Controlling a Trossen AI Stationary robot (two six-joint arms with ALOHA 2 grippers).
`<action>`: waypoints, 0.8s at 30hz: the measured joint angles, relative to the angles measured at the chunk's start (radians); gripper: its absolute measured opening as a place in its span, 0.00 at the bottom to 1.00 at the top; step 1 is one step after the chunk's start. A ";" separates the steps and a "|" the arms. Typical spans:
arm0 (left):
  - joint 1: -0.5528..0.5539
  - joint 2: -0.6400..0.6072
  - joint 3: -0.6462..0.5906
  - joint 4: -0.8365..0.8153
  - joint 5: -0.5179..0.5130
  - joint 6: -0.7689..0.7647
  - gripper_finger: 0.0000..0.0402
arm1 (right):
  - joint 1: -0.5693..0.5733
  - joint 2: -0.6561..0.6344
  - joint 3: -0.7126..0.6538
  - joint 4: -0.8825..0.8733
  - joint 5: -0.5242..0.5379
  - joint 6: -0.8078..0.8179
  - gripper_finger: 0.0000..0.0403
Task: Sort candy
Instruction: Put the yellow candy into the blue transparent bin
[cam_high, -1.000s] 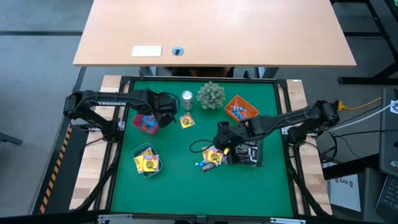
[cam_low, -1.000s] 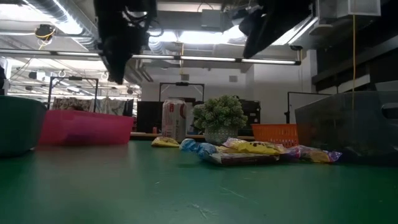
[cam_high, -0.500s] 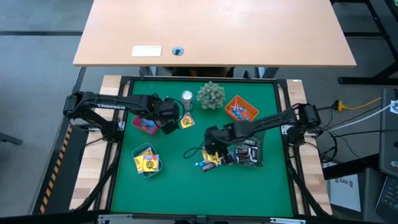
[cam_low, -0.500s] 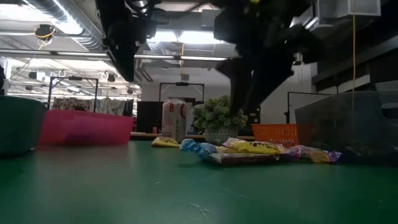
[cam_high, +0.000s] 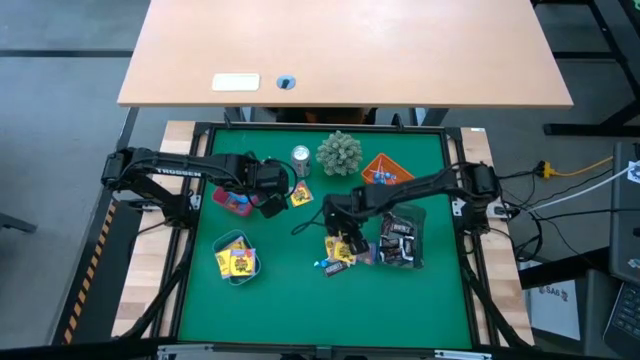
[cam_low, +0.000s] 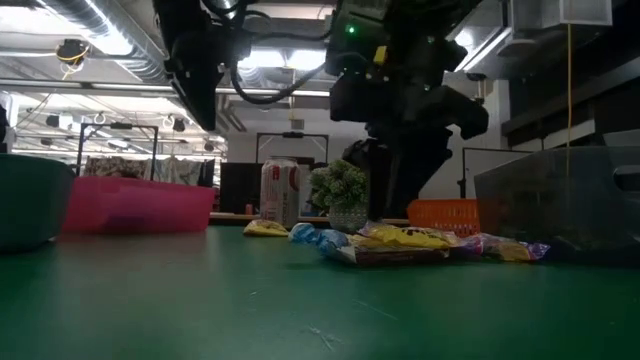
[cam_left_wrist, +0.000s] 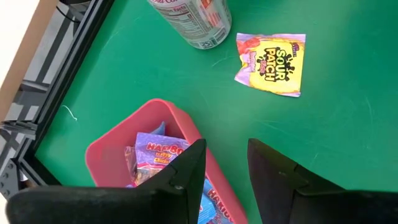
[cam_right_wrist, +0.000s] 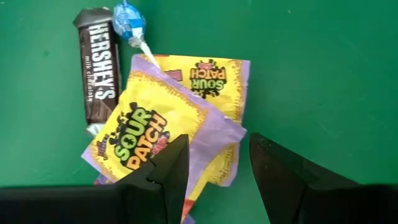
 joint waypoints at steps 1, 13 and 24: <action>0.000 0.000 0.000 0.000 0.000 0.000 0.27 | -0.005 0.000 0.000 0.000 -0.002 0.000 0.41; 0.000 0.000 0.000 0.000 0.000 0.000 0.27 | -0.030 0.000 0.000 0.003 -0.080 0.000 0.41; 0.000 0.000 0.000 0.000 0.000 -0.001 0.27 | -0.030 0.045 0.000 0.038 -0.069 0.000 0.41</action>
